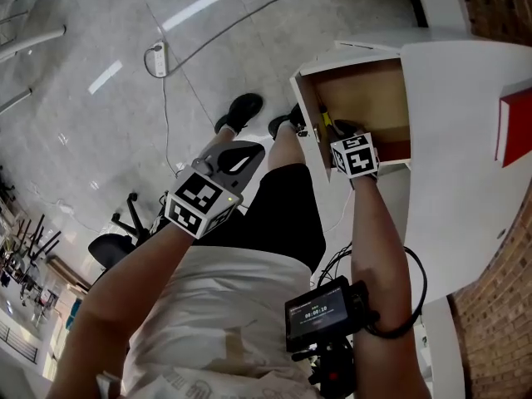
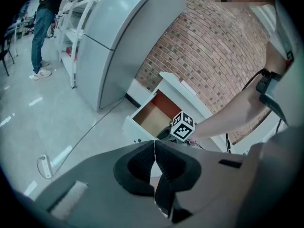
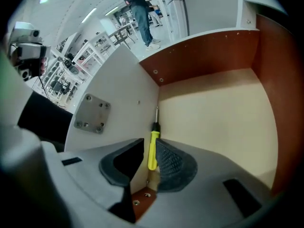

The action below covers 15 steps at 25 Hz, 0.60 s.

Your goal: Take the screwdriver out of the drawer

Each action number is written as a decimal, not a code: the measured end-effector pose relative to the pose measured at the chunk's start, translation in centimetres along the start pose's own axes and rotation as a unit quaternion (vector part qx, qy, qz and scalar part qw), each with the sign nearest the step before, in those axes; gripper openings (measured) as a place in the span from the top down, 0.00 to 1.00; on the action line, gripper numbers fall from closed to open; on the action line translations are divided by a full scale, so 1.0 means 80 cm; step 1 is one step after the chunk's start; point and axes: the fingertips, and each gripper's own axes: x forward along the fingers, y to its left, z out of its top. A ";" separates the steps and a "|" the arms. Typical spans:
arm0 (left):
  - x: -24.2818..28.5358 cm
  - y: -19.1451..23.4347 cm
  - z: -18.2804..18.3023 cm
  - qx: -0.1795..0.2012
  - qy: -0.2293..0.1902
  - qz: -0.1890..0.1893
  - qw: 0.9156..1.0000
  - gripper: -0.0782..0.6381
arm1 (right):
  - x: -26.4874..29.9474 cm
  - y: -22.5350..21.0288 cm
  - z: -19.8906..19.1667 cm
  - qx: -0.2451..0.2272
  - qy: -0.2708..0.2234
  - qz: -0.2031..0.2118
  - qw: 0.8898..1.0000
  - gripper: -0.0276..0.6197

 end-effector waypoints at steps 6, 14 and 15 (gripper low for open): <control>0.009 0.000 -0.016 -0.010 0.006 0.003 1.000 0.88 | 0.020 -0.004 -0.020 -0.011 0.033 0.019 0.999 0.81; 0.018 -0.001 -0.024 -0.021 0.006 0.001 1.000 0.88 | 0.042 -0.011 -0.030 -0.018 0.056 0.033 0.998 0.79; 0.020 -0.001 -0.025 -0.021 0.007 0.001 1.000 0.88 | 0.044 -0.013 -0.029 -0.017 0.056 0.035 0.998 0.80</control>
